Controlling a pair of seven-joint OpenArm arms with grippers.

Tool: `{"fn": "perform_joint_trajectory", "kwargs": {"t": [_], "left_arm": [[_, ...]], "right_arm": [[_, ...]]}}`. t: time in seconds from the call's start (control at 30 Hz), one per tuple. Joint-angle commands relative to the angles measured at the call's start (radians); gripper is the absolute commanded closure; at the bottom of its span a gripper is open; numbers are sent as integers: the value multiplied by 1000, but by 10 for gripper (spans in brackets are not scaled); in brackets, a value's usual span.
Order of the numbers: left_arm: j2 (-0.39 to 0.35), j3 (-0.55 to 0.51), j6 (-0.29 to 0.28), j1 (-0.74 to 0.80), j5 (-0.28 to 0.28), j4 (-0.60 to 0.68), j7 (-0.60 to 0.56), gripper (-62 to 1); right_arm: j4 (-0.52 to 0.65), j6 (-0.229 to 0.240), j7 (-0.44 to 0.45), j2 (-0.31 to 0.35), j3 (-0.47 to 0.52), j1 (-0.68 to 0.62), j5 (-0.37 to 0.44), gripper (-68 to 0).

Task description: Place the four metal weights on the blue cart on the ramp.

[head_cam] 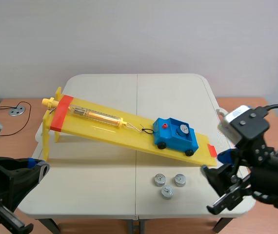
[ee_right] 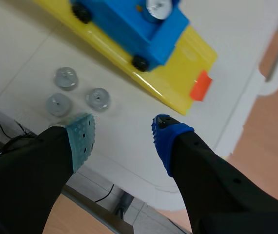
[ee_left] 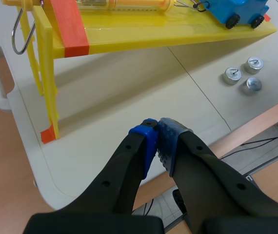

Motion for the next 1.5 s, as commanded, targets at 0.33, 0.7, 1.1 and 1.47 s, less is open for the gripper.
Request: {"fn": "perform_joint_trajectory", "kwargs": {"t": [0.33, 0.7, 1.1, 1.47], "left_arm": [[7, -15, -29, -22, -51, 71, -82, -27], [8, -15, -29, -22, -51, 71, -82, -27], [8, -15, -29, -22, -51, 71, -82, -27], [8, -15, -29, -22, -51, 71, -82, -27]], "right_arm": [[-163, -20, 244, -51, -154, 190, -121, -280], [-298, -48, 281, -97, -222, 253, -148, -280], [-386, -61, 312, -120, -239, 290, -168, -278], [-423, -60, 352, -130, -240, 303, -170, -257]]}}
